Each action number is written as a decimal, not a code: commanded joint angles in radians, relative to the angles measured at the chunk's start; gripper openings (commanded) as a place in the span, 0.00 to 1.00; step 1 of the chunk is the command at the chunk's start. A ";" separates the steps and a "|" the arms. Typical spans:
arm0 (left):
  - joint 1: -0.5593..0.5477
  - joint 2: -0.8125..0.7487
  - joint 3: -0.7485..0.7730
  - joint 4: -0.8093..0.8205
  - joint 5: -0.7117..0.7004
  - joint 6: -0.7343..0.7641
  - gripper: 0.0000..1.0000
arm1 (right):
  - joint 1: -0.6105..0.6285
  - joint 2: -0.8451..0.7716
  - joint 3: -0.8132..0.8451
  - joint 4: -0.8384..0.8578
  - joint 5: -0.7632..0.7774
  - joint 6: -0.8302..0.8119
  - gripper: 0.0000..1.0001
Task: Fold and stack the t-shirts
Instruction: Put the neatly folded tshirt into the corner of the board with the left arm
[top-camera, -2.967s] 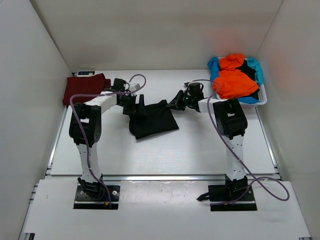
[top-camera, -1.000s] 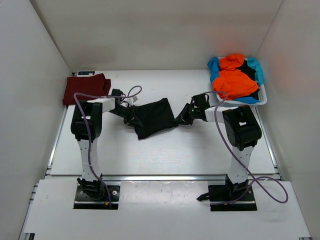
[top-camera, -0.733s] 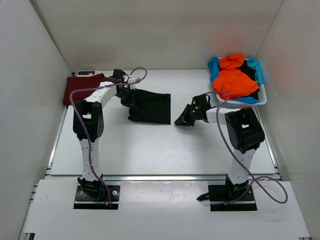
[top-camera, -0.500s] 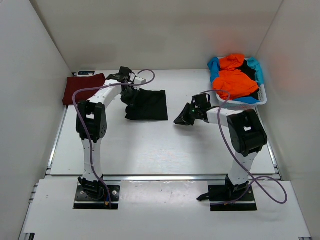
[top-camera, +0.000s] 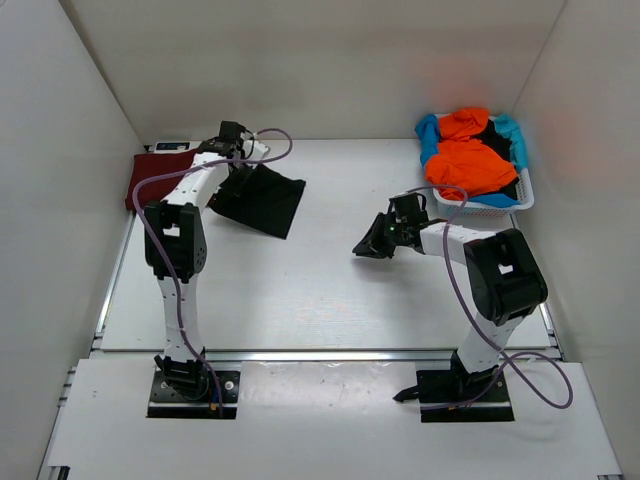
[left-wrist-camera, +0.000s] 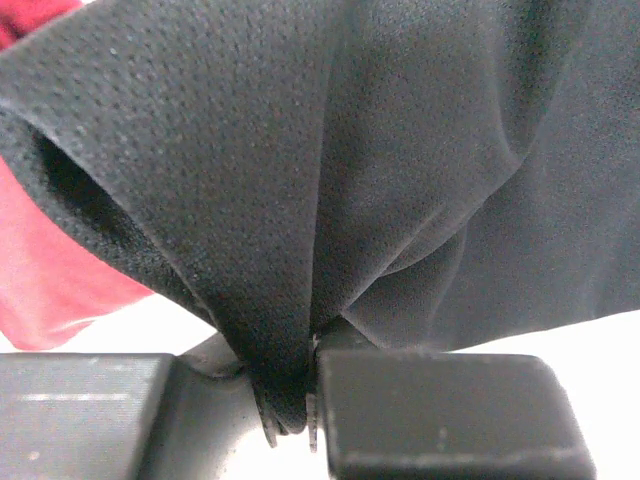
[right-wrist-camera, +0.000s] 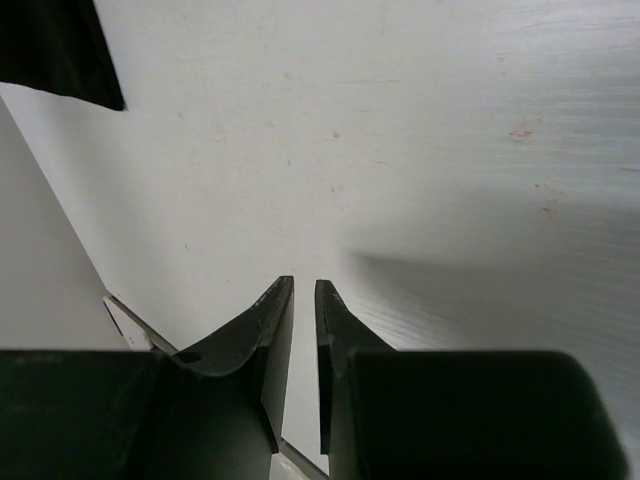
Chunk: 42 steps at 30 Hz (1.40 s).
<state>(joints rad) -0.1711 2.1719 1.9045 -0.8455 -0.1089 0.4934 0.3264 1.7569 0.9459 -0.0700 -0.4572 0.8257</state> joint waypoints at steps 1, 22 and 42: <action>0.015 -0.021 0.057 0.054 -0.089 0.036 0.09 | -0.007 -0.050 -0.006 0.004 0.023 -0.025 0.12; 0.225 -0.050 0.200 0.190 -0.247 0.080 0.09 | -0.010 -0.046 -0.006 -0.025 0.011 -0.048 0.12; 0.375 0.277 0.575 -0.043 -0.276 0.025 0.10 | 0.010 -0.014 0.065 -0.047 0.000 -0.071 0.14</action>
<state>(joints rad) 0.2070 2.5149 2.5366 -0.8680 -0.3553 0.5323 0.3328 1.7542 0.9848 -0.1196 -0.4580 0.7776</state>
